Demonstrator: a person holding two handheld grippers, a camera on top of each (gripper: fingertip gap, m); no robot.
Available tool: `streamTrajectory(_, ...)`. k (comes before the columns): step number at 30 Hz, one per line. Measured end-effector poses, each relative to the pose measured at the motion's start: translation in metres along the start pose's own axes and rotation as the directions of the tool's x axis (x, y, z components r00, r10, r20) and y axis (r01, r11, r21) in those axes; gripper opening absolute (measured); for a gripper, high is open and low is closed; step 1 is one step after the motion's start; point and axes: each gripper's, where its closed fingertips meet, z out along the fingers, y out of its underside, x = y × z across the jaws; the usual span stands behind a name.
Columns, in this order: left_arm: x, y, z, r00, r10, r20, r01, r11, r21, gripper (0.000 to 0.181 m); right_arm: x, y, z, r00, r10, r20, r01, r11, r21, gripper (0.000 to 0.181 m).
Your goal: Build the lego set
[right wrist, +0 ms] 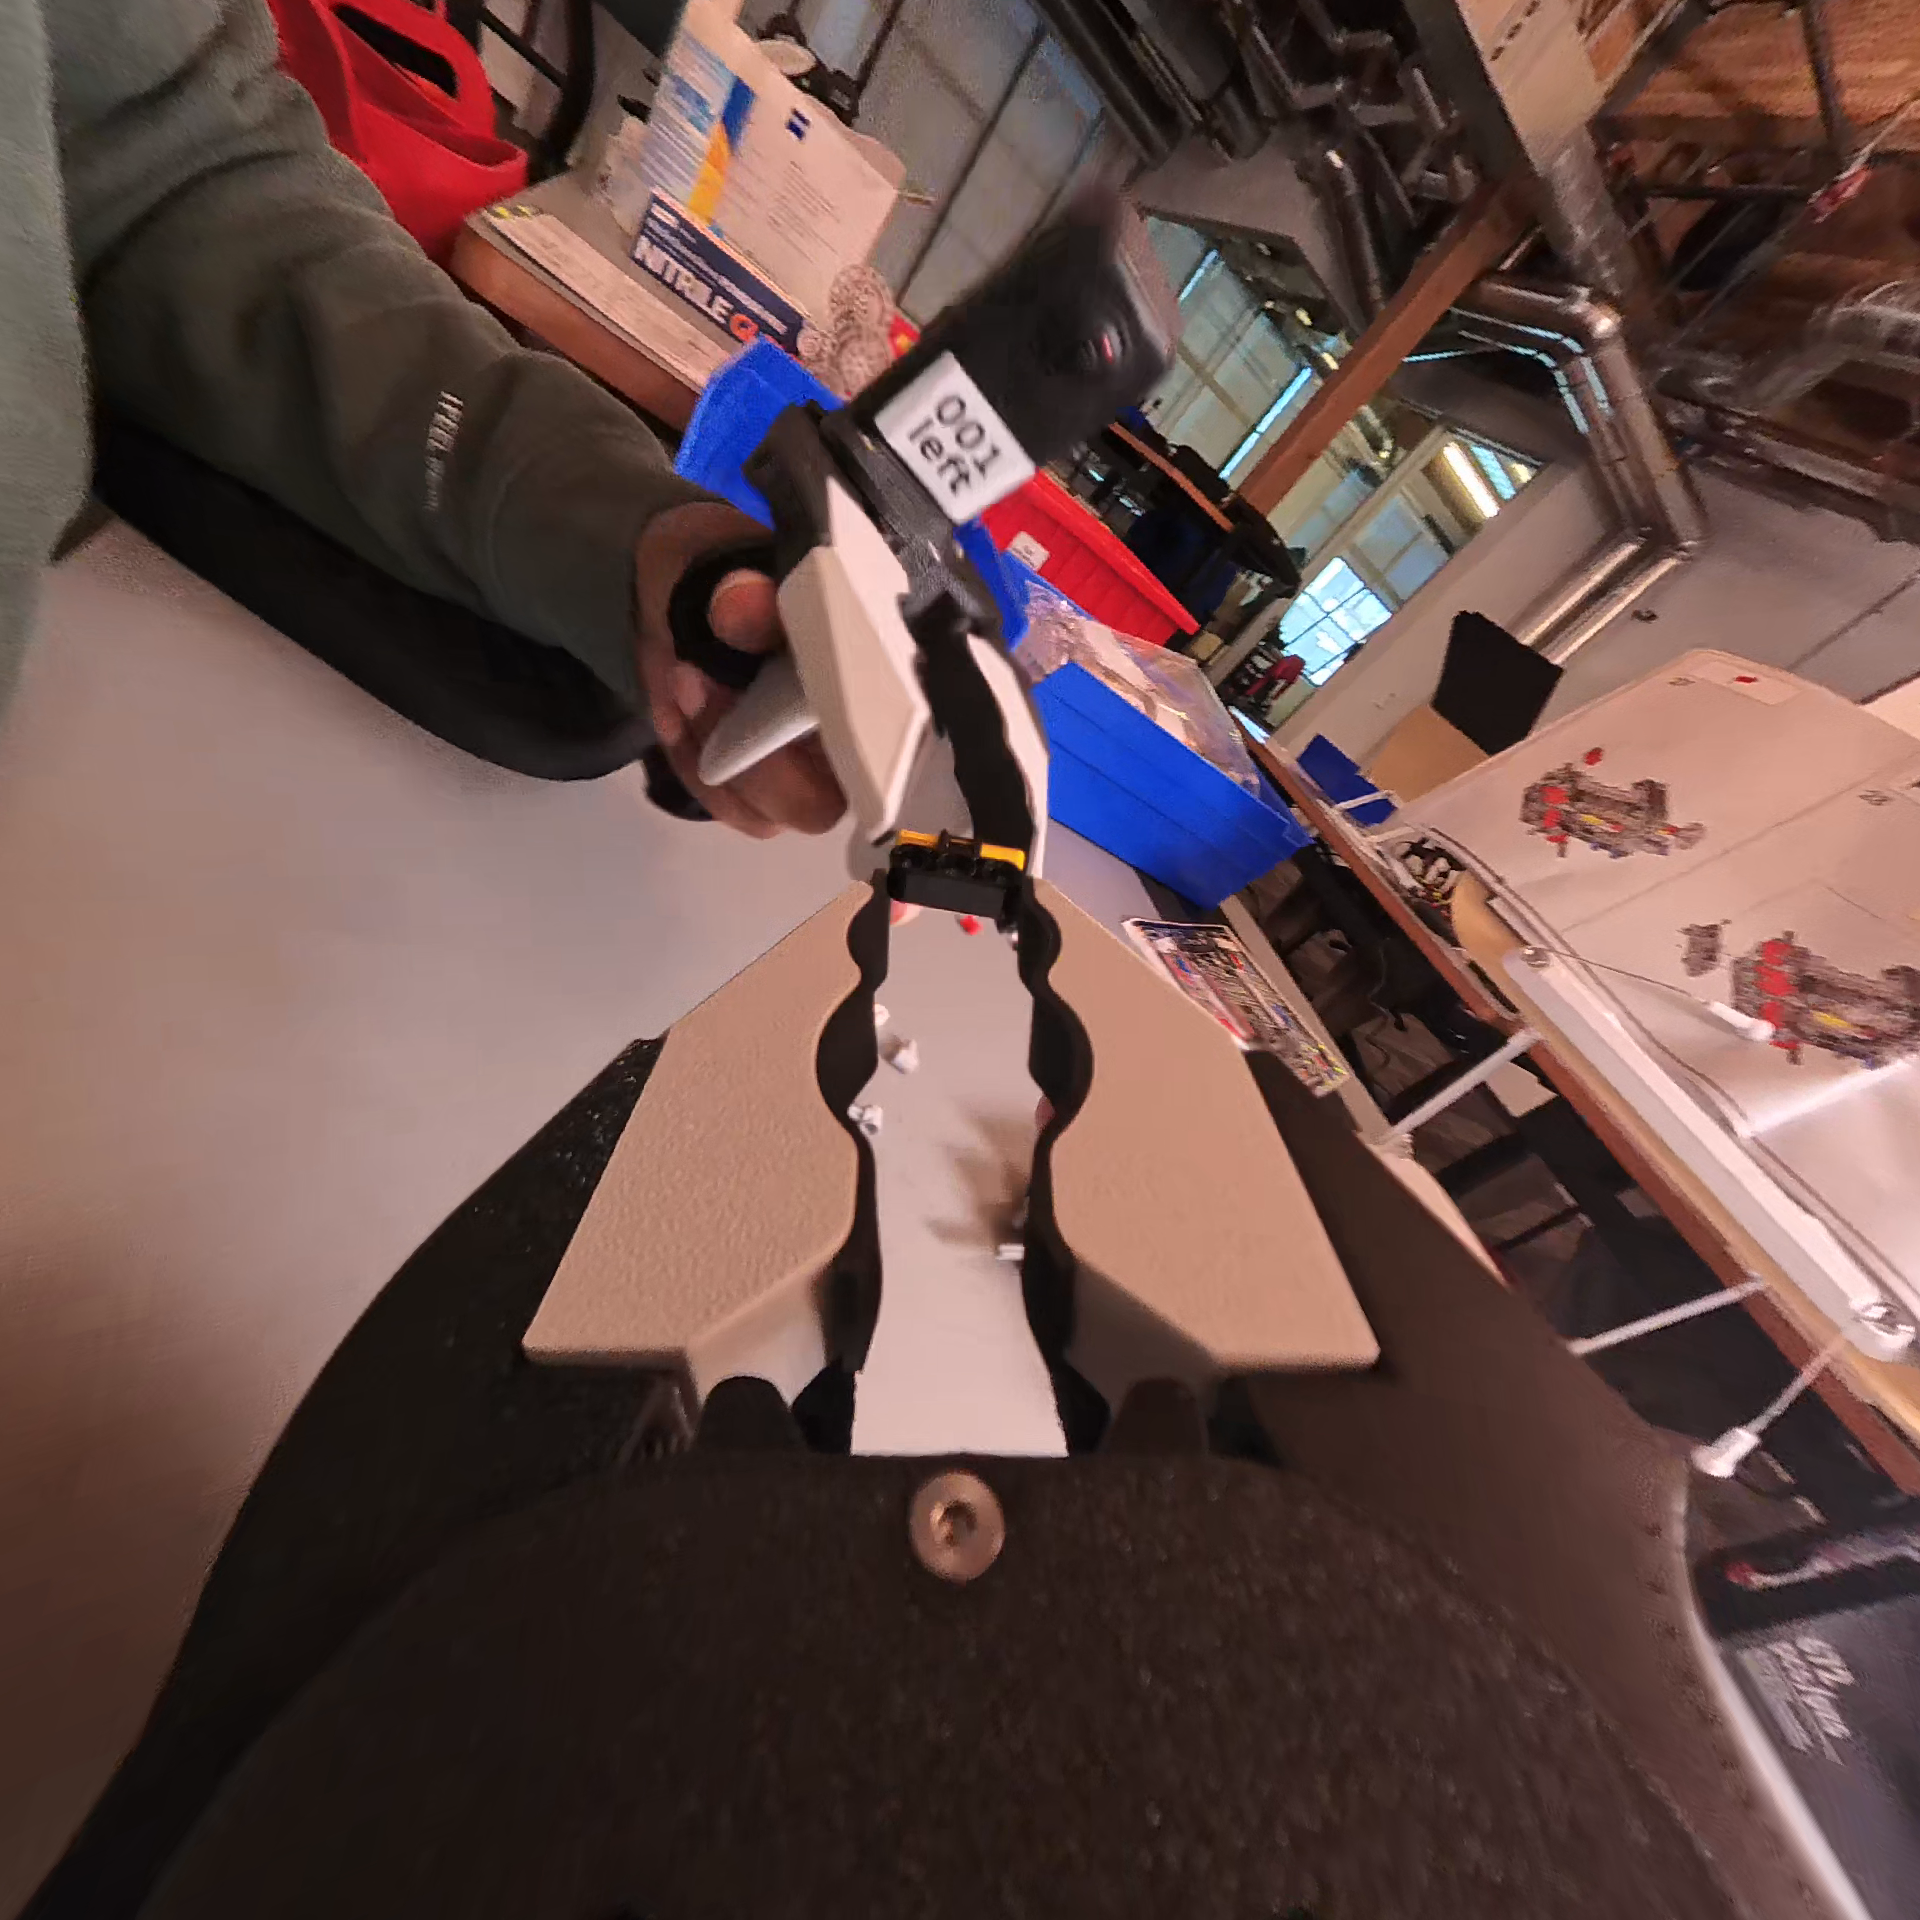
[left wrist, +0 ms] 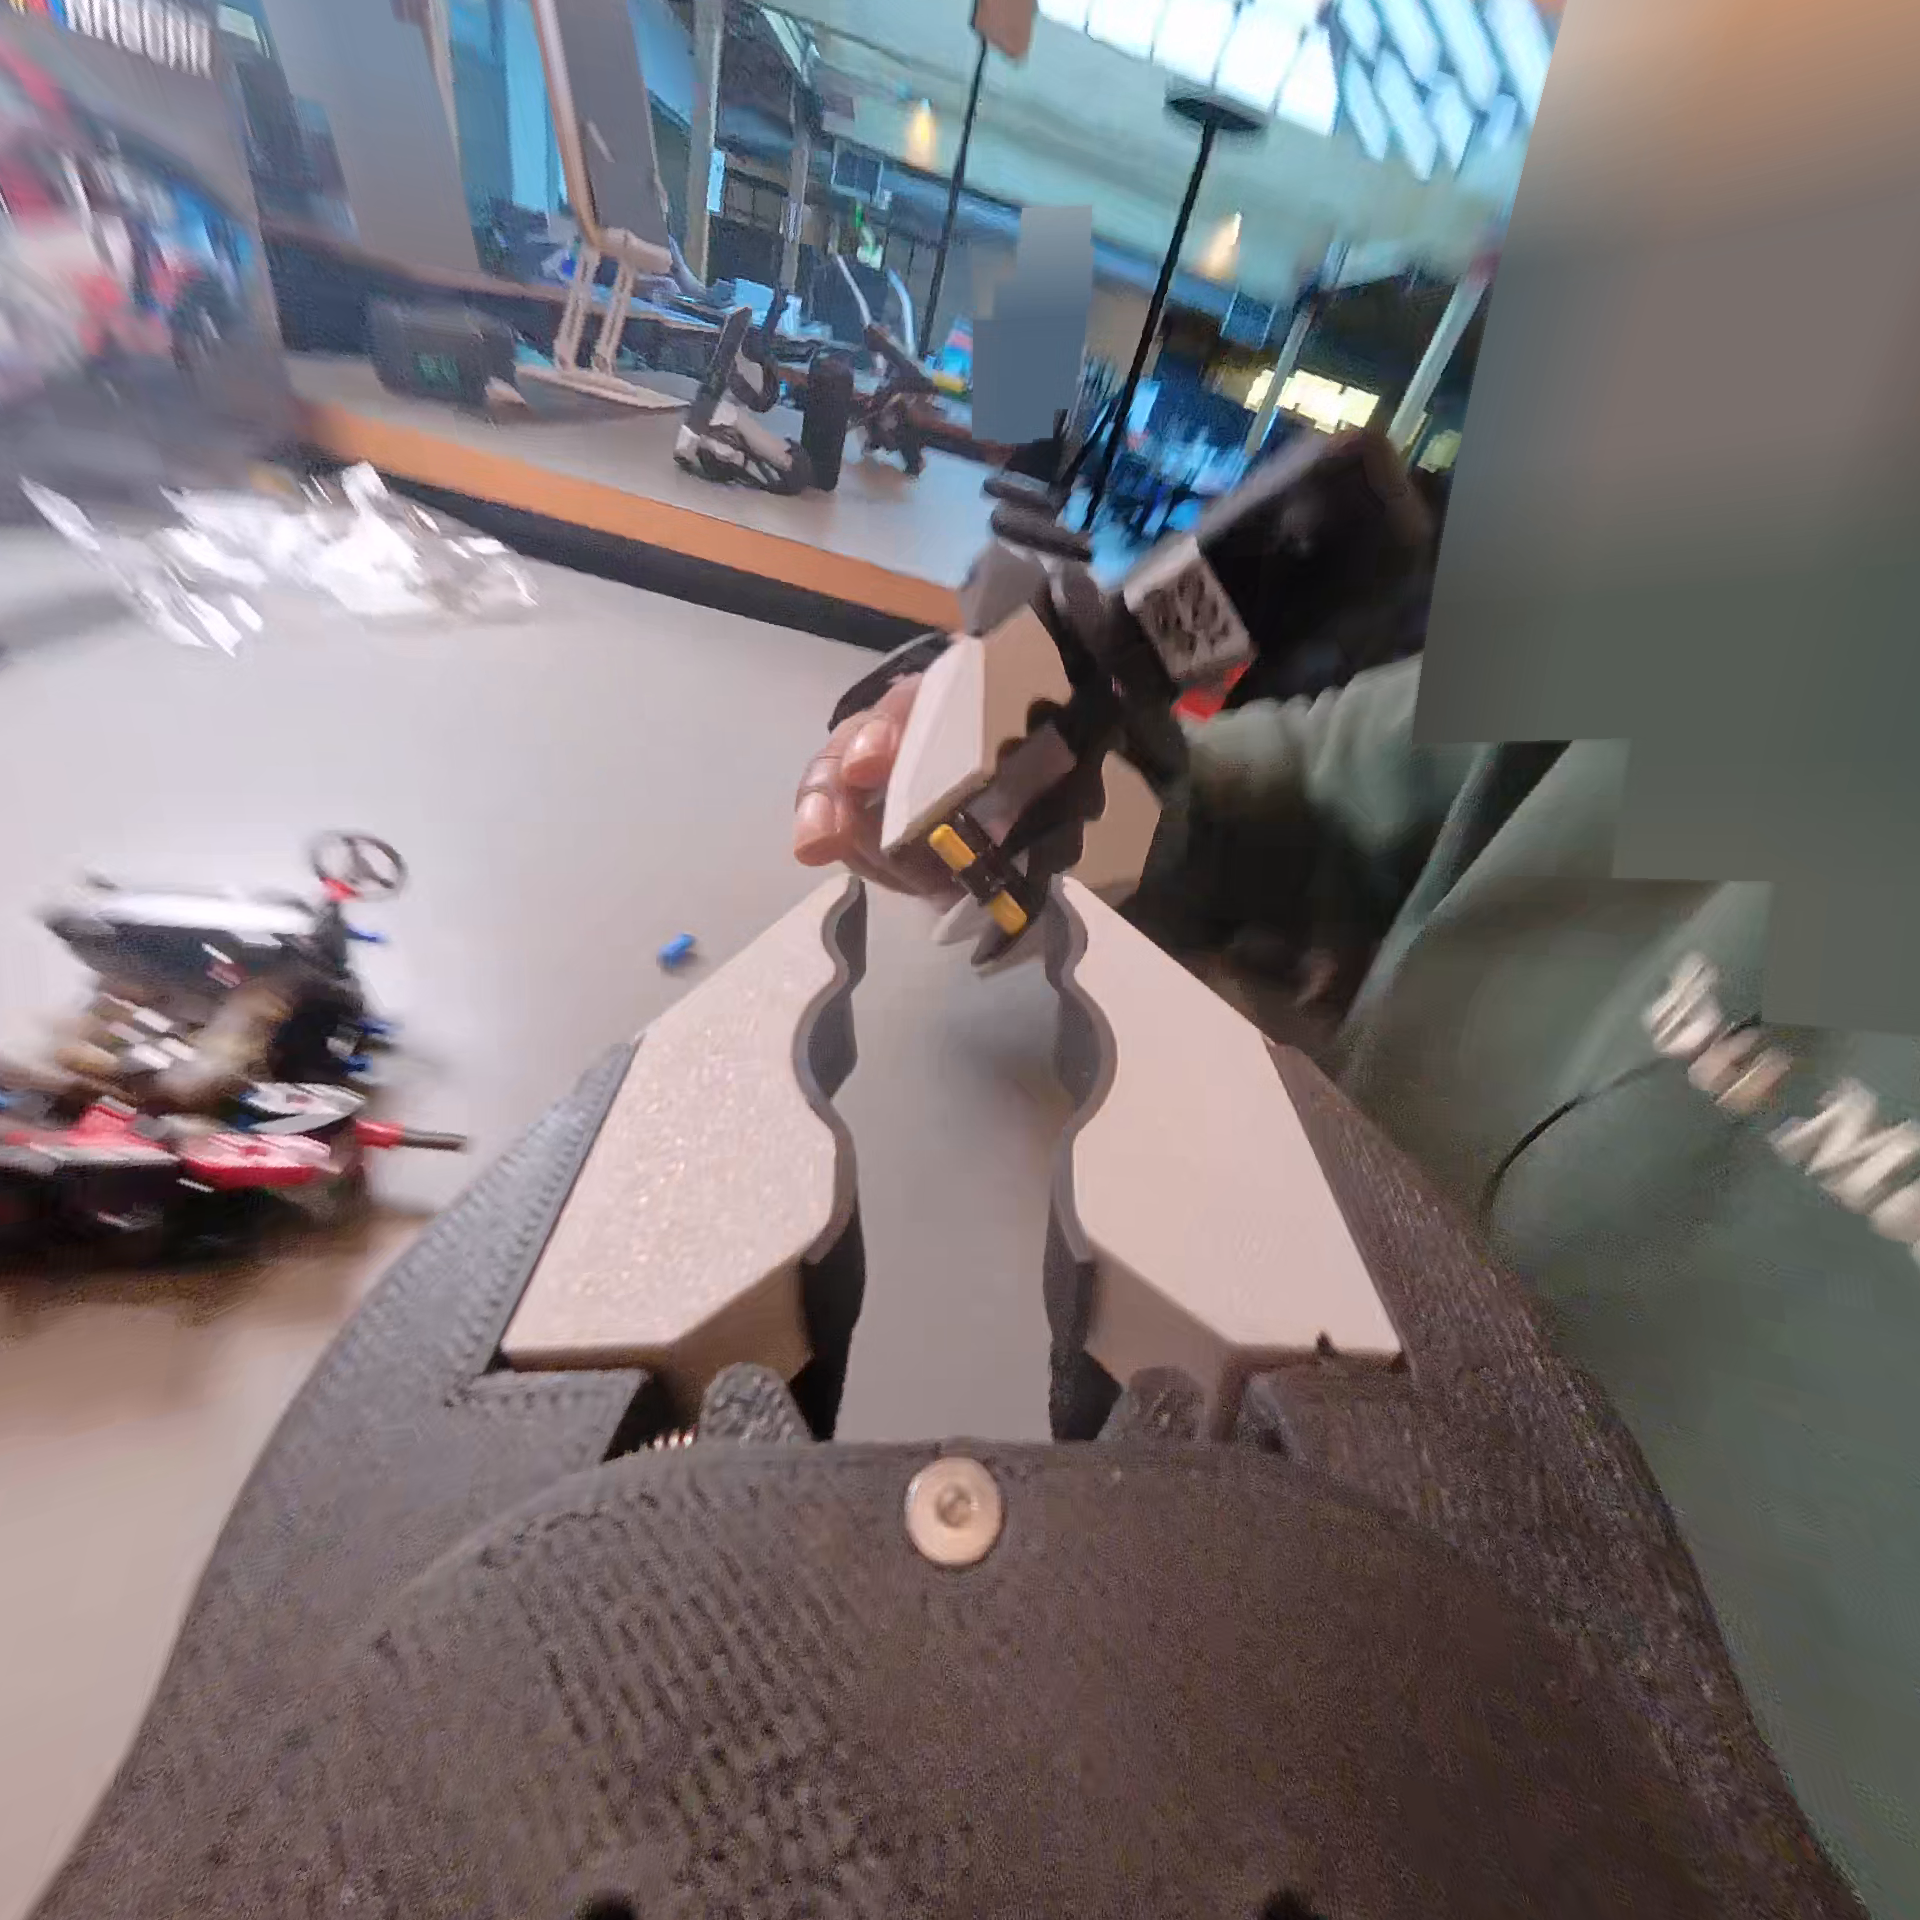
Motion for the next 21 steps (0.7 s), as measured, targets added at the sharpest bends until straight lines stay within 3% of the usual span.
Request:
streamTrajectory(3, 0.001, -0.003, 0.003, 0.942, -0.31, -0.129, 0.317, 0.948, 0.035, 0.031, 0.004, 0.003, 0.002, 0.997, -0.067, -0.05, 0.065, 0.997, -0.033, 0.023)
streamTrajectory(6, -0.001, 0.001, 0.007, 0.88, -0.446, -0.166, 0.455, 0.89, 0.024, 0.017, 0.007, 0.005, 0.003, 0.99, -0.117, -0.076, 0.113, 0.992, -0.058, 0.023)
streamTrajectory(8, -0.001, 0.0, 0.008, 0.856, -0.483, -0.186, 0.497, 0.867, 0.036, 0.005, 0.007, 0.007, 0.004, 0.986, -0.145, -0.083, 0.138, 0.987, -0.079, 0.023)
streamTrajectory(11, 0.0, -0.002, 0.008, 0.822, -0.526, -0.219, 0.546, 0.837, 0.036, 0.005, 0.008, 0.006, 0.004, 0.99, -0.115, -0.085, 0.11, 0.992, -0.064, 0.024)
streamTrajectory(16, 0.006, -0.009, 0.007, 0.759, -0.575, -0.305, 0.616, 0.786, 0.049, 0.005, 0.008, -0.008, 0.001, 0.998, 0.018, -0.055, -0.017, 1.0, 0.025, 0.038)
streamTrajectory(21, 0.007, -0.009, 0.009, 0.728, -0.607, -0.318, 0.651, 0.757, 0.045, 0.005, 0.008, -0.009, 0.005, 0.997, 0.037, -0.072, -0.035, 0.999, 0.03, 0.03)
